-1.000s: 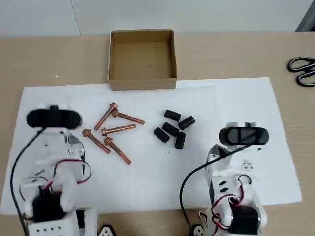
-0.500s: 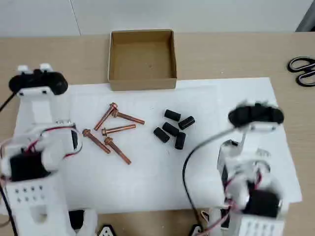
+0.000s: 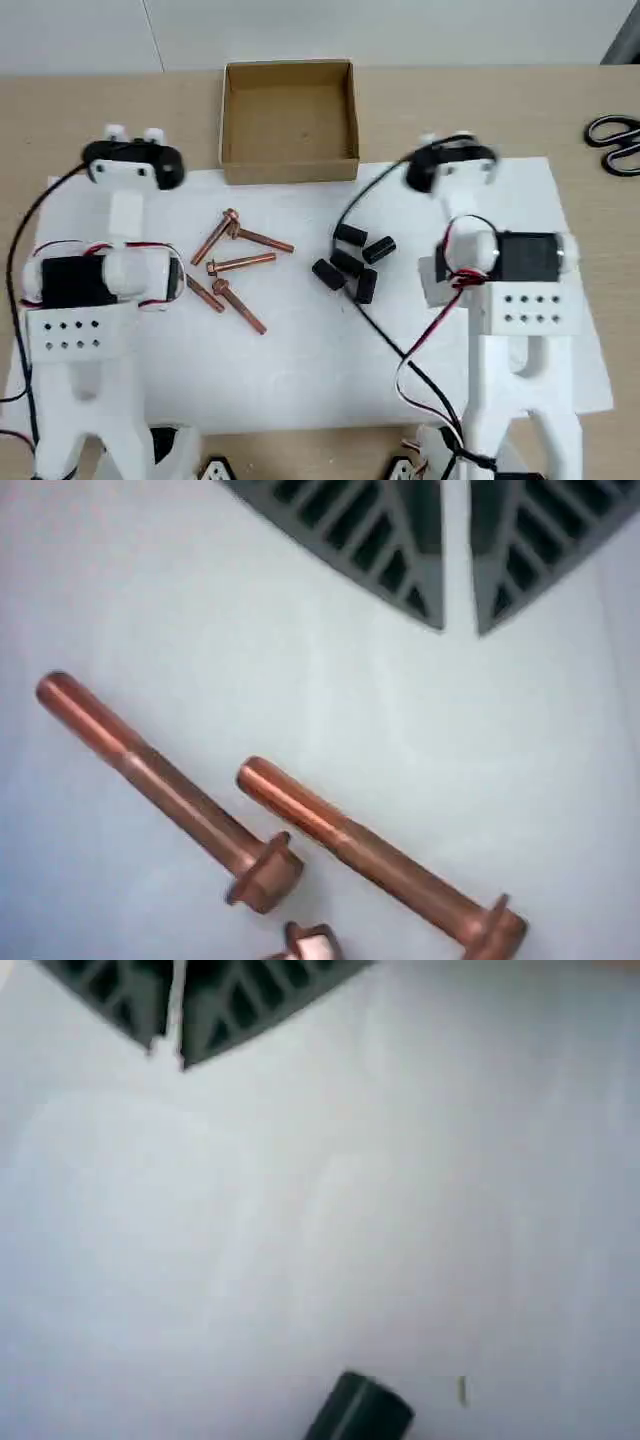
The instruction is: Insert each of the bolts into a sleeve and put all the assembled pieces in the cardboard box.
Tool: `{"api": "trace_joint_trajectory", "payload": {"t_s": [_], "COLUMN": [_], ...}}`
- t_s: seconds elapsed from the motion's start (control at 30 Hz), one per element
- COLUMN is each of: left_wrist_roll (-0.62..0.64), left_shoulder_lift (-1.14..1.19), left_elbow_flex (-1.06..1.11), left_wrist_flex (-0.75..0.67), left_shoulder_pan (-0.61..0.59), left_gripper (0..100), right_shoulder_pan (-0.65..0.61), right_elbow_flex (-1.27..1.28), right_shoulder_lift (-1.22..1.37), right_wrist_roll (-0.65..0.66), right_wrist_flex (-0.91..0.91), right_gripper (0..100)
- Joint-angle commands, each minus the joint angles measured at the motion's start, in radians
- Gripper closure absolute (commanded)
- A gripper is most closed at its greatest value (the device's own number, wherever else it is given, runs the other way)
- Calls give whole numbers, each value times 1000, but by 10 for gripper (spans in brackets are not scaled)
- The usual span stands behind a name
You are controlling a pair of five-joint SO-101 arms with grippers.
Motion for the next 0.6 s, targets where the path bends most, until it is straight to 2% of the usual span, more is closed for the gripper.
{"api": "trace_joint_trajectory", "payload": {"t_s": [0.0,0.1,0.4,0.57], "left_wrist_roll": [-21,-21,-17,-15], "left_shoulder_lift": [6,6,5,5], "left_elbow_flex": [-39,-38,15,15], "left_wrist_flex": [8,8,2,2], "left_shoulder_pan": [12,5,-18,-29], "left_gripper": [994,994,994,994], "right_shoulder_pan": [-51,-79,-85,-119], "right_elbow_flex": [-41,-14,-32,-138], "right_shoulder_lift": [12,73,499,559], "right_wrist_roll": [104,101,-95,-184], "right_wrist_flex": [-10,-24,-73,-73], "right_gripper": [995,995,995,995]}}
